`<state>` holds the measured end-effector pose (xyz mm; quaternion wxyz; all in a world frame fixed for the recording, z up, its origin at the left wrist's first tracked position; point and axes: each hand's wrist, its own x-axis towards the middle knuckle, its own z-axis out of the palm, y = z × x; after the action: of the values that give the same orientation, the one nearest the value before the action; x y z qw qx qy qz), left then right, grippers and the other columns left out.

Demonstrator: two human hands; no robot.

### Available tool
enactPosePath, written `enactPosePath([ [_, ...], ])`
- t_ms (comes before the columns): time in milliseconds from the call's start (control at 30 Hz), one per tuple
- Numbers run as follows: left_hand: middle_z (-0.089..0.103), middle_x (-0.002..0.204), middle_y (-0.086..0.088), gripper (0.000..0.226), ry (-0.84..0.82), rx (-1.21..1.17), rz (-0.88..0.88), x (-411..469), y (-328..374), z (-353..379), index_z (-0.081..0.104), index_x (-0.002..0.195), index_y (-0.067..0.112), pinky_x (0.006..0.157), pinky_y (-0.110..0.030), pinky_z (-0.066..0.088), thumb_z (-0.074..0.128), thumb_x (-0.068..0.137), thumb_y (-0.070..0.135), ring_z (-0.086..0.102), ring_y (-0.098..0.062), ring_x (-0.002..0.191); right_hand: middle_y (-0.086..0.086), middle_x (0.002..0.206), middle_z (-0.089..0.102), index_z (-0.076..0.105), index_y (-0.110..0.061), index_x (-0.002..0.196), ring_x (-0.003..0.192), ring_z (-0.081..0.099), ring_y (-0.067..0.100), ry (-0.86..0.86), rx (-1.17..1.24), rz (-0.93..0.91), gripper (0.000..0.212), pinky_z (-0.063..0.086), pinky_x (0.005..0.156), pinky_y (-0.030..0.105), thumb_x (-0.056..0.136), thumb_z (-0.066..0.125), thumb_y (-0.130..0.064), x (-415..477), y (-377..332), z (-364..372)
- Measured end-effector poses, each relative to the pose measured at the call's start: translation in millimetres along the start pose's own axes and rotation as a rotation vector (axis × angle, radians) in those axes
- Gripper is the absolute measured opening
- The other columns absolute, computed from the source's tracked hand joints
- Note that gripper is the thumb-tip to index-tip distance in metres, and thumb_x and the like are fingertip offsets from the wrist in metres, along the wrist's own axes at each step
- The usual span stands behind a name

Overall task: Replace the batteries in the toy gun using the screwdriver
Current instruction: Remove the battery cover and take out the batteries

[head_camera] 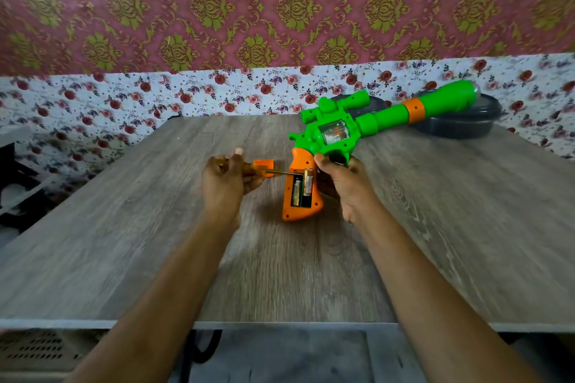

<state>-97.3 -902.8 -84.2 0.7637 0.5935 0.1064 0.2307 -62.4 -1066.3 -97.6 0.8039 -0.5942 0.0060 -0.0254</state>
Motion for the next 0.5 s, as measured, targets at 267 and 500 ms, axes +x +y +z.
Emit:
enactPosePath([
  [267,0.052,0.073,-0.001,0.011,0.149,-0.150,0.359,-5,15,-4,0.034,0.095,0.024,0.068,-0.034,0.055,0.034,0.102,0.017,0.060,-0.011,0.059,-0.001,0.086,0.063,0.056,-0.013,0.113,0.081,0.061,0.017,0.114,0.104,0.034,0.034,0.048,0.063,0.026,0.081,0.067,-0.019,1,-5,-2],
  [500,0.050,0.065,0.012,0.023,-0.108,0.490,0.722,-28,13,2,0.058,0.103,0.008,0.048,-0.006,0.032,0.062,0.089,0.026,0.048,0.006,0.050,0.004,0.090,0.064,0.054,-0.008,0.116,0.077,0.063,0.016,0.051,0.124,-0.059,0.033,0.052,0.050,0.017,0.084,0.062,-0.010,-4,-8,2],
])
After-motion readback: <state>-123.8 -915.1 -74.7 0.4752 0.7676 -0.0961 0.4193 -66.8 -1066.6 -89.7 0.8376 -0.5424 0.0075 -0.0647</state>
